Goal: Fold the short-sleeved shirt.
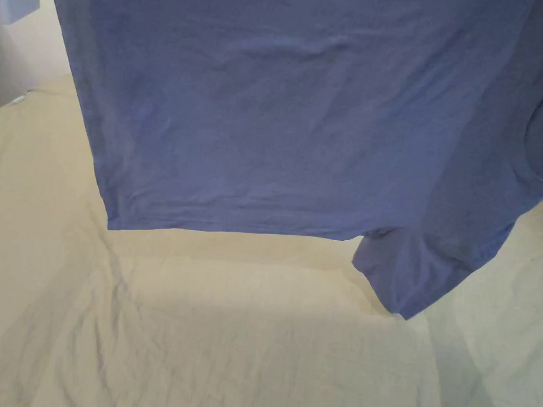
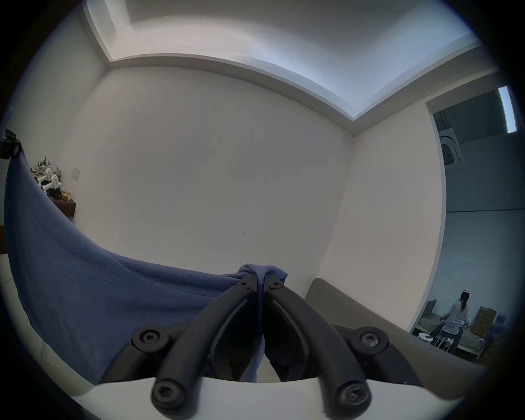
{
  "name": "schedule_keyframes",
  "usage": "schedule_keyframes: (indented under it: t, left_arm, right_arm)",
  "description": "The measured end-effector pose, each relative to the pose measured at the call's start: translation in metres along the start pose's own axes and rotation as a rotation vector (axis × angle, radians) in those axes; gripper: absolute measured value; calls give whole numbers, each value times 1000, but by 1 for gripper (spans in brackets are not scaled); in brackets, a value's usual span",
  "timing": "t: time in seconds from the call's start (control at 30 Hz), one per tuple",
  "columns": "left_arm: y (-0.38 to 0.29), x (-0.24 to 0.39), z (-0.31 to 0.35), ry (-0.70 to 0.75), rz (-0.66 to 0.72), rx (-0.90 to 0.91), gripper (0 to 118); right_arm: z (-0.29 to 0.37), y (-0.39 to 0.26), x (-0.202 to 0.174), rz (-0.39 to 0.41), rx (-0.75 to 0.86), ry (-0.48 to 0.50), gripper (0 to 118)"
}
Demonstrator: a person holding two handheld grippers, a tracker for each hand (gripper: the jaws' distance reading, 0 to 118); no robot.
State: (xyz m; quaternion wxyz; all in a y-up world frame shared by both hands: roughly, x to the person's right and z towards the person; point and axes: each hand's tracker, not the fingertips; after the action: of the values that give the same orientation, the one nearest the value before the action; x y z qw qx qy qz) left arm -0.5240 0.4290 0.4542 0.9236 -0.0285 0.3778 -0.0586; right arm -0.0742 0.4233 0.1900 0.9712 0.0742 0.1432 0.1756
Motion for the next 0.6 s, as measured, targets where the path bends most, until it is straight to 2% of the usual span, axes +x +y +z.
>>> schedule_keyframes:
  t: [0.17, 0.33, 0.47, 0.6]
  left_arm:
    - [-39, 15, -29, -31, 47, -62, 0]
    - [-112, 28, -44, -60, 6, -158, 0]
    - [-183, 29, -29, -118, 45, -271, 0]
    - [-255, 27, 13, -136, -40, -352, 0]
  right_arm:
    - [-22, -45, -17, -43, -75, 36, 6]
    - [-23, -117, -43, -33, -203, 114, 6]
    - [0, -187, -58, -71, -338, 219, 6]
    - [54, -249, -67, -64, -432, 276, 6]
